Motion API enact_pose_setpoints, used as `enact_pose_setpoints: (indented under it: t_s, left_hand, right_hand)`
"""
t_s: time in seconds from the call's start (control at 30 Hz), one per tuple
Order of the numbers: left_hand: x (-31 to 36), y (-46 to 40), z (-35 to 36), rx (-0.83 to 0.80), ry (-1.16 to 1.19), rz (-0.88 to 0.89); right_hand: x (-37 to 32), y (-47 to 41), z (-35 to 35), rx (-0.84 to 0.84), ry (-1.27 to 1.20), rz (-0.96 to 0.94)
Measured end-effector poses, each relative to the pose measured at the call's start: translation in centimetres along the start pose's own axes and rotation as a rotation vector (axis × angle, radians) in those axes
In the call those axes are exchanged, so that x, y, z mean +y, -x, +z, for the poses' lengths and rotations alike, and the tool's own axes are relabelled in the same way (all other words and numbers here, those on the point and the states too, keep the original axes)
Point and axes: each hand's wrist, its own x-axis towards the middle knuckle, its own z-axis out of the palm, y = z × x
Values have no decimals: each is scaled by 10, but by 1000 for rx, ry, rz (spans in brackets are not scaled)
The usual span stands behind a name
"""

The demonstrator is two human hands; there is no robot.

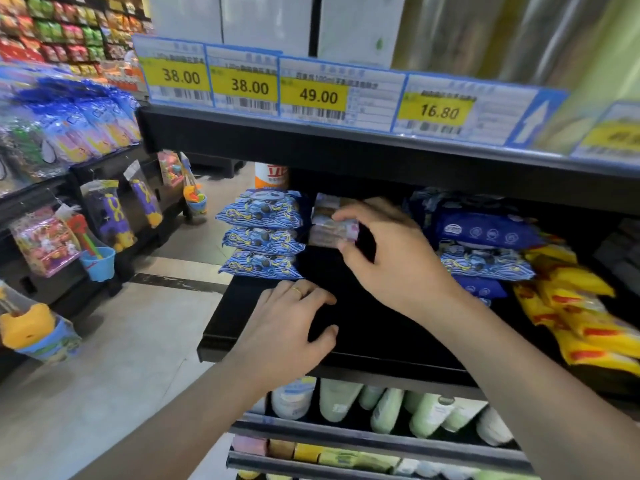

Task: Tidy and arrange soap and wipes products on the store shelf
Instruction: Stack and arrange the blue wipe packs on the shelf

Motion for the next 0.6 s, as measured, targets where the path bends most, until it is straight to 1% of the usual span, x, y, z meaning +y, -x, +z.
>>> enact_pose_setpoints:
  t_s: [0.1,0.2,0.27,0.33,0.4,0.5,0.53,0.6]
  left_hand:
    - [7,-5,11,-10,-9,0]
    - [6,-6,13,-8,14,-21]
    - [5,-6,12,-13,27,-30]
    - [7,-7,12,-17,37,-41]
    - [7,-6,11,-18,43,-45]
    - [7,-5,10,-29,61,-46]
    - [7,-5,9,-30,67,-45]
    - [6,-5,9,-37,73,-46]
  right_hand:
    - [19,32,-23,73,113,-2]
    - [46,62,-43,216,286,8]
    - [65,74,-56,288,368,51]
    - [80,76,-67,324,437,134]
    - [88,71,-74,337,480,215]
    - [94,61,-82,324,554,267]
    - [96,58,-84,299,559,278]
    - [100,49,-88,193,505,339]
